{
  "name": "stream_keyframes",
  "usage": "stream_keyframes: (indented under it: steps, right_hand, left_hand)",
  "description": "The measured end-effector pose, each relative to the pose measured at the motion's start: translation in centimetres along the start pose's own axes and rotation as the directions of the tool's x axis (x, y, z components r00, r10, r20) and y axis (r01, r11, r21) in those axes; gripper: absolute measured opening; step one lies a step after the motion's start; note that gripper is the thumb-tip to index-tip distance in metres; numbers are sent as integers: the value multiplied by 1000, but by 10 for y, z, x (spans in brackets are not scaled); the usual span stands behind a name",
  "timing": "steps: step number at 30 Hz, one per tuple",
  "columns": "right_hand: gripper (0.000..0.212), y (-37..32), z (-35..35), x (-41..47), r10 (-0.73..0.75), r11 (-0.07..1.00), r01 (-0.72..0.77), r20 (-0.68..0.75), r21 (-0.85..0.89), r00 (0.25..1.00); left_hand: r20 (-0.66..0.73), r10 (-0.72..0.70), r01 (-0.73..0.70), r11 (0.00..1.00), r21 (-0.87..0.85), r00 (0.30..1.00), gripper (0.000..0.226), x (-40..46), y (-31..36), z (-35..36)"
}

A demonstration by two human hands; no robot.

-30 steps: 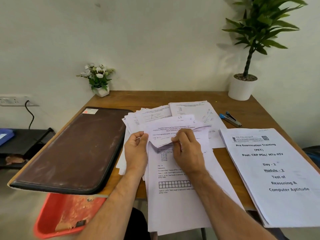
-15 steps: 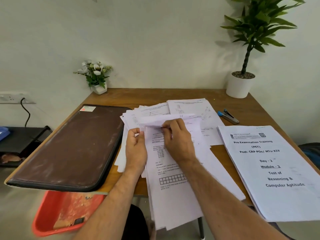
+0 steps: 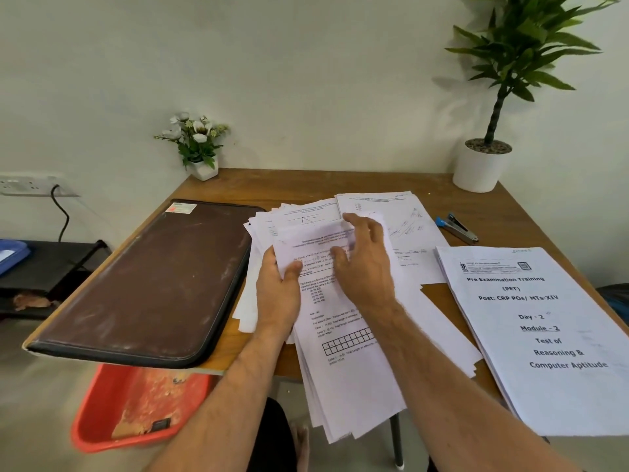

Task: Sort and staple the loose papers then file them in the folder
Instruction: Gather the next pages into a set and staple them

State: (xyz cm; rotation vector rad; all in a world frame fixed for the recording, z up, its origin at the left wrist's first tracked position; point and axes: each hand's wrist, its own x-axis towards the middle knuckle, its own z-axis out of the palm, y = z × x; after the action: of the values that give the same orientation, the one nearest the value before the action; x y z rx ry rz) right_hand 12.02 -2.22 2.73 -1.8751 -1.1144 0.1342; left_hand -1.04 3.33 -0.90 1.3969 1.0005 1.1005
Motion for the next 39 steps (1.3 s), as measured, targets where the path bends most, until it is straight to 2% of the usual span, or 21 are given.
stream_keyframes:
  steps: [5, 8, 11, 16, 18, 24, 29, 32, 36, 39]
  right_hand:
    - [66, 26, -30, -1, 71, 971, -76, -27, -225, 997]
    - [72, 32, -45, -4, 217, 972, -210, 58, -105, 974]
    - [74, 32, -61, -2, 385, 910, -408, 209, 76, 899]
    - [57, 45, -74, 3, 444, 883, -468, 260, 37, 857]
    - [52, 52, -73, 2, 471, 857, -507, 265, 87, 841]
    - [39, 63, -75, -4, 456, 829, -501, 217, 250, 863]
    - [19, 60, -73, -14, 355, 819, -481, 381, 313, 854]
    - [15, 61, -72, -15, 328, 830, -464, 403, 308, 854]
    - [23, 69, -75, -21, 365, 790, -480, 335, 382, 869]
    - [29, 68, -73, -14, 384, 812, -471, 293, 345, 876]
  left_hand:
    - [-54, -30, 22, 991, -134, 998, 36, 2, 4, -10]
    - [-58, -55, 43, 981, -187, 997, 35, 1, 4, -12]
    - [-71, -75, 58, 974, -221, 995, 32, 2, 7, -11]
    - [-68, -116, 96, 965, -245, 991, 27, -2, 6, -8]
    - [-40, -129, 114, 957, -266, 991, 30, -4, 5, -9]
    - [153, -125, 159, 960, -232, 980, 41, -3, 9, -8]
    - [201, -129, 167, 969, -184, 971, 44, 4, 9, -16]
    - [227, -122, 164, 971, -175, 966, 54, 2, 12, -17]
    - [268, -144, 207, 951, -228, 953, 38, -2, 13, -17]
    - [298, -134, 188, 969, -160, 945, 30, 5, 15, -15]
